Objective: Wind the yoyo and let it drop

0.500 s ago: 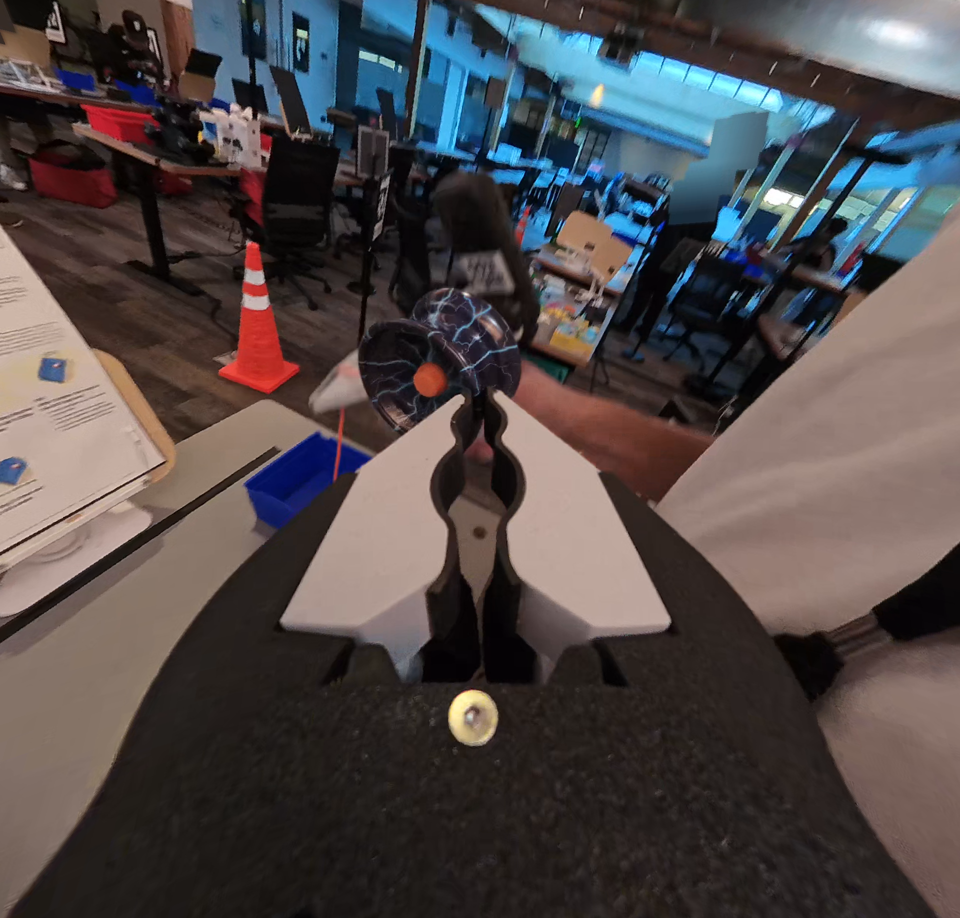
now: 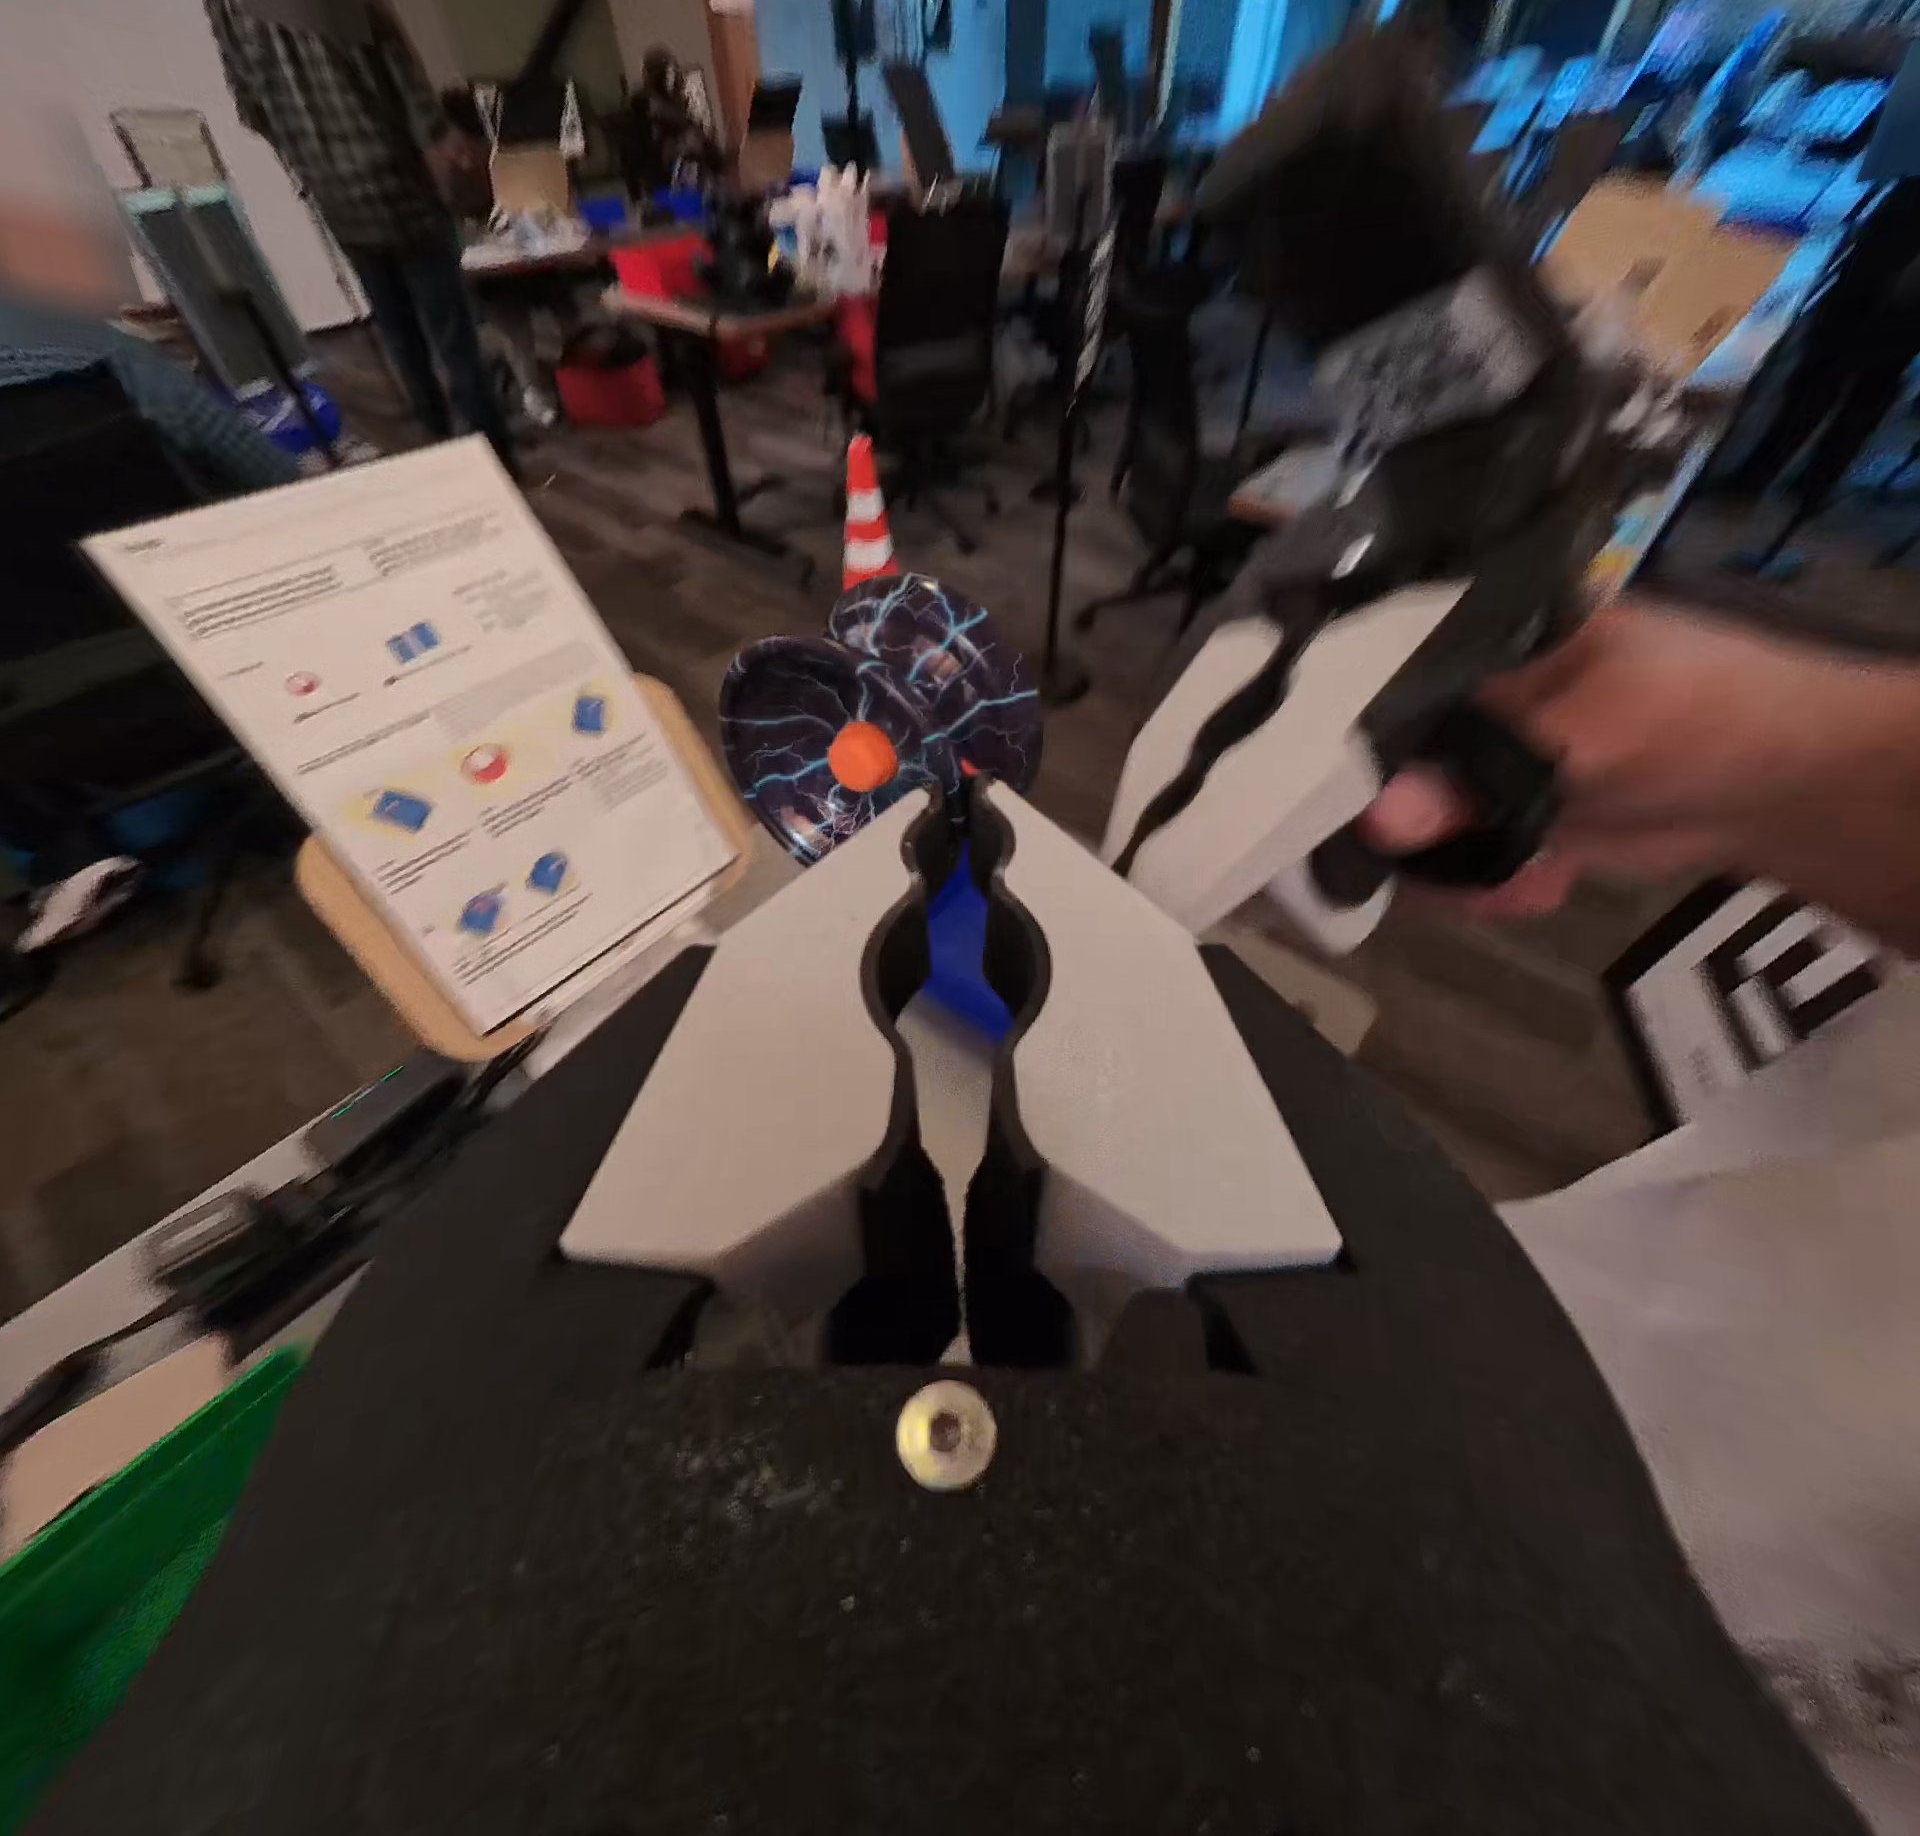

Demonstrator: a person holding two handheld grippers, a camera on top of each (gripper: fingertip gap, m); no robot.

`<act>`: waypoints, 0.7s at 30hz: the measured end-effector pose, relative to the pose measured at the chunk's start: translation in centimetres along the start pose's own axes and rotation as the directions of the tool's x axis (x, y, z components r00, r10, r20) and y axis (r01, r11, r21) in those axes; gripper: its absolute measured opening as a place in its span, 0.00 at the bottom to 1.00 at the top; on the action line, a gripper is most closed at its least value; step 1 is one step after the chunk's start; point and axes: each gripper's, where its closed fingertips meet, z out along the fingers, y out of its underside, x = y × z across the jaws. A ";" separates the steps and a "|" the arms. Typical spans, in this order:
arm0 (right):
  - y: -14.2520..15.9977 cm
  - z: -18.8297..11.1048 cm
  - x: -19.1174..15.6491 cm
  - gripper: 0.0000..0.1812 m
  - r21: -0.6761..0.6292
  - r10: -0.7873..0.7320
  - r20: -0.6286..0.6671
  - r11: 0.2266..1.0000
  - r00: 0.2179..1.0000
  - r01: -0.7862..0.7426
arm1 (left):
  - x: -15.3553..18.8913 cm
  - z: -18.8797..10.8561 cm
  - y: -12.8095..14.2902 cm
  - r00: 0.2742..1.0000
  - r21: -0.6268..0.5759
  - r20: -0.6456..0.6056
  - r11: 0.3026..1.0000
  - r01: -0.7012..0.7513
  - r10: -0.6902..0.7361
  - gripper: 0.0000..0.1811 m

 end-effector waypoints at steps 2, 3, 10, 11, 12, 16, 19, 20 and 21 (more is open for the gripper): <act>0.4 0.5 0.2 0.00 0.035 0.043 0.029 0.998 0.999 -0.044 | 1.0 -0.4 -1.9 0.995 0.099 -0.075 0.992 0.077 -0.070 0.00; 0.2 0.6 0.1 0.00 0.066 0.066 0.066 0.995 0.996 -0.070 | 1.6 -0.6 -2.6 0.987 0.131 -0.119 0.984 0.120 -0.104 0.00; -1.3 -0.9 3.4 0.00 0.247 0.034 0.024 0.968 0.999 -0.039 | 4.6 -1.1 -2.8 0.941 0.142 -0.283 0.962 0.232 -0.185 0.00; -1.9 -1.4 3.6 0.00 0.271 0.027 0.031 0.962 0.999 -0.034 | 4.9 -1.1 -2.5 0.940 0.133 -0.293 0.966 0.223 -0.176 0.00; -2.4 -2.0 3.7 0.00 0.288 0.009 0.029 0.958 1.000 -0.017 | 5.0 -1.2 -2.2 0.941 0.123 -0.295 0.970 0.211 -0.167 0.00; -2.6 -2.6 4.3 0.00 0.171 -0.112 -0.065 0.978 0.992 0.121 | 4.6 -1.3 -0.8 0.962 0.079 -0.259 0.991 0.110 -0.087 0.00; -1.8 -2.7 4.2 0.00 0.030 -0.255 -0.115 0.965 0.960 0.259 | 4.7 -1.7 0.2 0.965 0.029 -0.258 0.999 -0.034 0.041 0.00; -1.5 -2.8 4.0 0.00 -0.018 -0.319 -0.112 0.948 0.941 0.319 | 5.0 -1.9 0.3 0.959 0.028 -0.277 0.998 -0.062 0.067 0.00; -1.3 -2.9 3.7 0.00 -0.054 -0.365 -0.096 0.931 0.926 0.361 | 5.5 -2.3 0.3 0.948 0.031 -0.306 0.996 -0.078 0.084 0.00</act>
